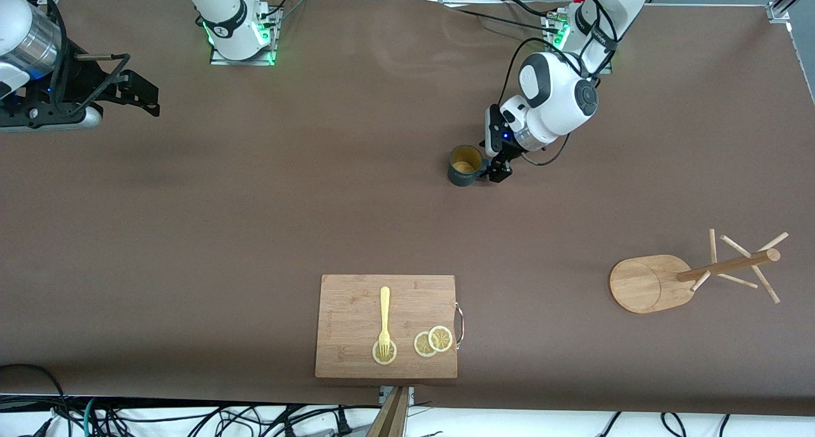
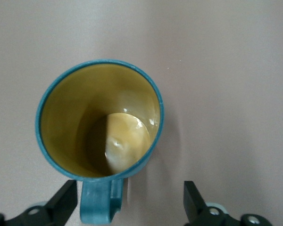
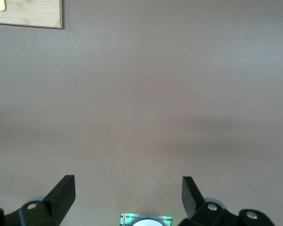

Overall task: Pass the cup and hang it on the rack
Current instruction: 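Grasp the teal mug's rim with the left gripper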

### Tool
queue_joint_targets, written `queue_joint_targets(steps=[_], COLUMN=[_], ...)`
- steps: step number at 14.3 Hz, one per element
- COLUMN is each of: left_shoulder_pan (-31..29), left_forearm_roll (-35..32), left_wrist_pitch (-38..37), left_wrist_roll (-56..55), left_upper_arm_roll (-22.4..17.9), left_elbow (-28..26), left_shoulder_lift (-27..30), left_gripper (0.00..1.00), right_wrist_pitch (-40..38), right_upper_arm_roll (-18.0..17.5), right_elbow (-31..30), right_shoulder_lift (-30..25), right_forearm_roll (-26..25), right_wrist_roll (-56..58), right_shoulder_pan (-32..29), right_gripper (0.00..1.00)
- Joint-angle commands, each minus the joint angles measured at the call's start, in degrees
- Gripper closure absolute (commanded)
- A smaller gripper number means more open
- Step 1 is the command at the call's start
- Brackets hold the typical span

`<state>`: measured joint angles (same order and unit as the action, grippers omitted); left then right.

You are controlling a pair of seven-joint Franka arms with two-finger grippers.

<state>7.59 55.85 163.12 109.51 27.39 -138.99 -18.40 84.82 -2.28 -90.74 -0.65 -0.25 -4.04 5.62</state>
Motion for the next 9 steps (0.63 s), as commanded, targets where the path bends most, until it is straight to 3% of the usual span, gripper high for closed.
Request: queue_joint_targets(steps=[1,2,4,8,9], left_shoulder_pan=[-0.21,-0.30,-0.39,-0.65,-0.91], left_forearm_roll=[1.89,1.89,1.89,2.42,4.16], left_wrist_pitch=[0.53,0.53,0.53,0.36,0.01], left_wrist_roll=[1.05,1.05,1.14,1.05,1.14], left_upper_arm_roll=[0.38,0.38,0.38,0.21,0.12], left_elbow=[-0.49,-0.49,-0.49,-0.40,-0.40], left_shoulder_lift=[0.64,0.64,0.64,0.64,0.64], left_gripper=[0.27,0.44,0.65,1.00,1.00], right_wrist_pitch=[0.25,0.25,0.17,0.17,0.08], right_upper_arm_roll=[-0.89,-0.80,-0.45,0.52,0.61], right_elbow=[0.48,0.48,1.44,3.03,3.12], right_shoulder_lift=[-0.06,-0.14,-0.14,-0.05,-0.14], right_forearm_roll=[-0.28,-0.28,-0.28,-0.01,0.08], right_wrist_roll=[0.87,0.87,0.87,0.87,0.96], right_shoulder_pan=[-1.23,-1.23,-1.23,-1.14,-1.14], right_gripper=[0.00,0.00,0.00,0.00,0.00])
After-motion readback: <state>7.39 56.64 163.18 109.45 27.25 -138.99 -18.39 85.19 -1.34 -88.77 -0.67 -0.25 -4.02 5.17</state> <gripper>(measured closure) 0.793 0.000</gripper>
